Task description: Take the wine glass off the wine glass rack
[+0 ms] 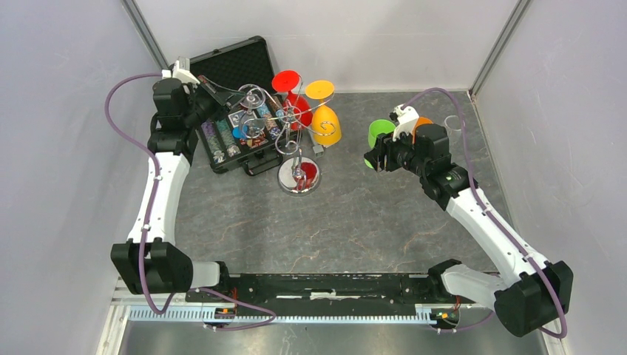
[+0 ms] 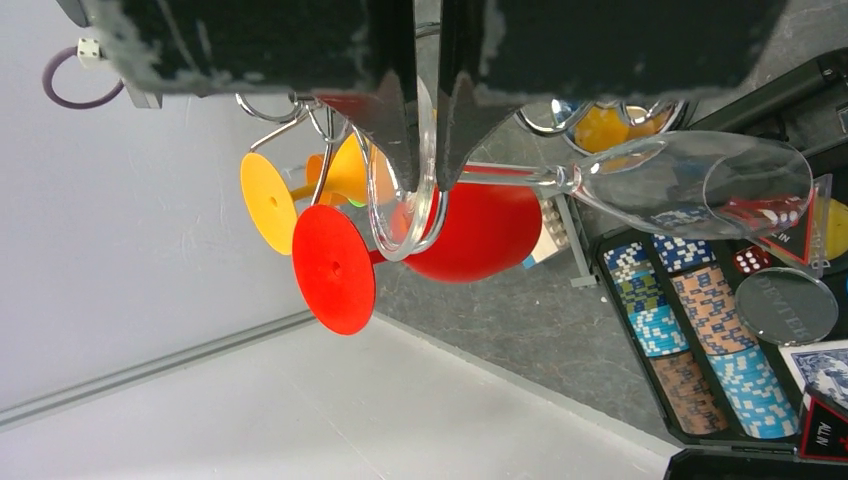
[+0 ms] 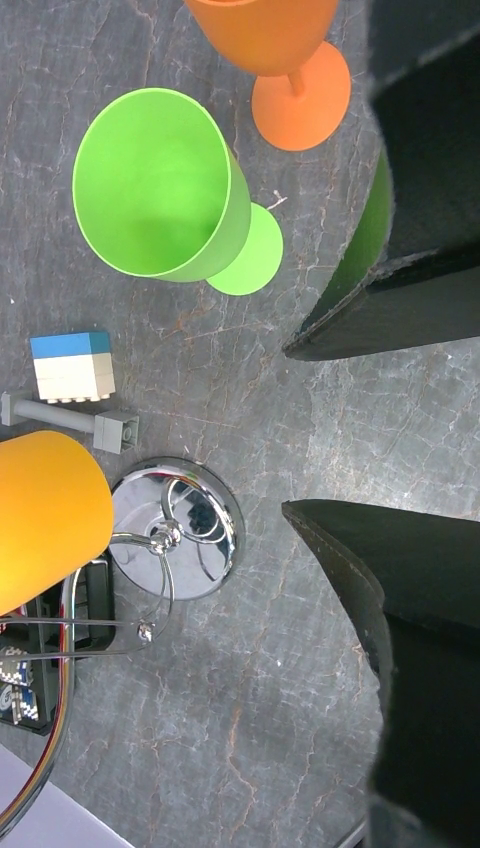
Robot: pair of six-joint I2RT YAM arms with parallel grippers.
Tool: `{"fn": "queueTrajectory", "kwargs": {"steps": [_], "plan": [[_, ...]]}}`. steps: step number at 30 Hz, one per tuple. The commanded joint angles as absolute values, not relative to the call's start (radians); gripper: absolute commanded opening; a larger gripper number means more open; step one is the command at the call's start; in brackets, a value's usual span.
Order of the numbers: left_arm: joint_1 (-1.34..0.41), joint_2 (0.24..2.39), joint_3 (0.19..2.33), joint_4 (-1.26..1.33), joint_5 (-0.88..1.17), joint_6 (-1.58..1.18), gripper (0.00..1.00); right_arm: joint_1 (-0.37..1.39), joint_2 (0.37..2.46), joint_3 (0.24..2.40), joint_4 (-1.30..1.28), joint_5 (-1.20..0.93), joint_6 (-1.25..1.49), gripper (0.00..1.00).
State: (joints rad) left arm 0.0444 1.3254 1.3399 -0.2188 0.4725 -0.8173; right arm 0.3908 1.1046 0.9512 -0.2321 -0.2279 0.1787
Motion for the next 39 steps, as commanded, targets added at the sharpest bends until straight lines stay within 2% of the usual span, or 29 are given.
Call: {"fn": "queueTrajectory", "kwargs": {"steps": [1, 26, 39], "plan": [[0.051, 1.294, 1.369, -0.206, 0.473, -0.810, 0.02, 0.390, 1.109, 0.945, -0.181, -0.232, 0.188, 0.58], [0.049, 1.248, 1.189, 0.202, 0.430, -1.056, 0.02, 0.391, 1.112, 0.928, -0.163, -0.237, 0.193, 0.59], [0.020, 1.308, 1.202, 0.279, 0.496, -1.089, 0.02, 0.390, 1.094, 0.920, -0.139, -0.277, 0.191, 0.68]]}}
